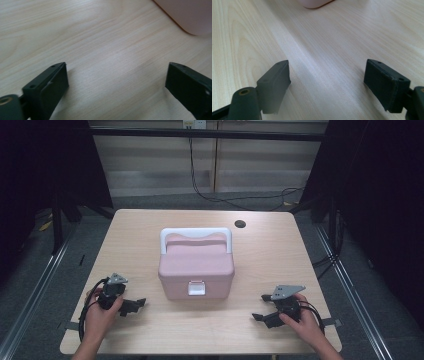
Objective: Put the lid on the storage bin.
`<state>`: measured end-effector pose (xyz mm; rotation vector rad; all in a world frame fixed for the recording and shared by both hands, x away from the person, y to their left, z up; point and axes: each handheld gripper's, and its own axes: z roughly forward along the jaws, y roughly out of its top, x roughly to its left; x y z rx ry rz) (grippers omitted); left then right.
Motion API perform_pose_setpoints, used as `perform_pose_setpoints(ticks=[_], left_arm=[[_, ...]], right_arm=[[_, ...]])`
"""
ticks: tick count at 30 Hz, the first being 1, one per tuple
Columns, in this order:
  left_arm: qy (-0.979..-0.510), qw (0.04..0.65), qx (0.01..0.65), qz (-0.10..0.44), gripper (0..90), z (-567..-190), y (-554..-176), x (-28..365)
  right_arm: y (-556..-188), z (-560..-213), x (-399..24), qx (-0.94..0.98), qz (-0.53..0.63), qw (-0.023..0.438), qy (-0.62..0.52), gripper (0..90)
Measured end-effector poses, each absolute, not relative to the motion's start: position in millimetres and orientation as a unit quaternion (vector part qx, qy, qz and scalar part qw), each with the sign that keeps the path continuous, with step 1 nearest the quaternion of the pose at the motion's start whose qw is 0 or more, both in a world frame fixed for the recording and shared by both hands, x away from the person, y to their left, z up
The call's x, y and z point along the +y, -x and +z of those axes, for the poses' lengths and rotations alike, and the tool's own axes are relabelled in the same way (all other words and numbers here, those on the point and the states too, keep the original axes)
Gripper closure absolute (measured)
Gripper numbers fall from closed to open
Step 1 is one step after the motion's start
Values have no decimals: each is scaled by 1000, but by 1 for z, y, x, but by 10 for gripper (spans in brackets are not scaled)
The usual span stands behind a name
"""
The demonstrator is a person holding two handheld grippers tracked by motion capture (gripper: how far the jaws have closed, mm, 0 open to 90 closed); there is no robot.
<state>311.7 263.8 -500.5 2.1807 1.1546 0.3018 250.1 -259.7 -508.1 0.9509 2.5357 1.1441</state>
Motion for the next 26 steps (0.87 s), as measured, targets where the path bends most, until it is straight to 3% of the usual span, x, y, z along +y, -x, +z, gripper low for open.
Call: perform_pose_setpoints(ticks=[8,26], left_arm=[[-850,309,403,139,0,-504,-310,263],[-840,343,393,151,0,-510,-305,268]], right_arm=[[-247,-510,-258,862,384,116,-311,184],[-246,-510,-256,863,381,119,-308,180]])
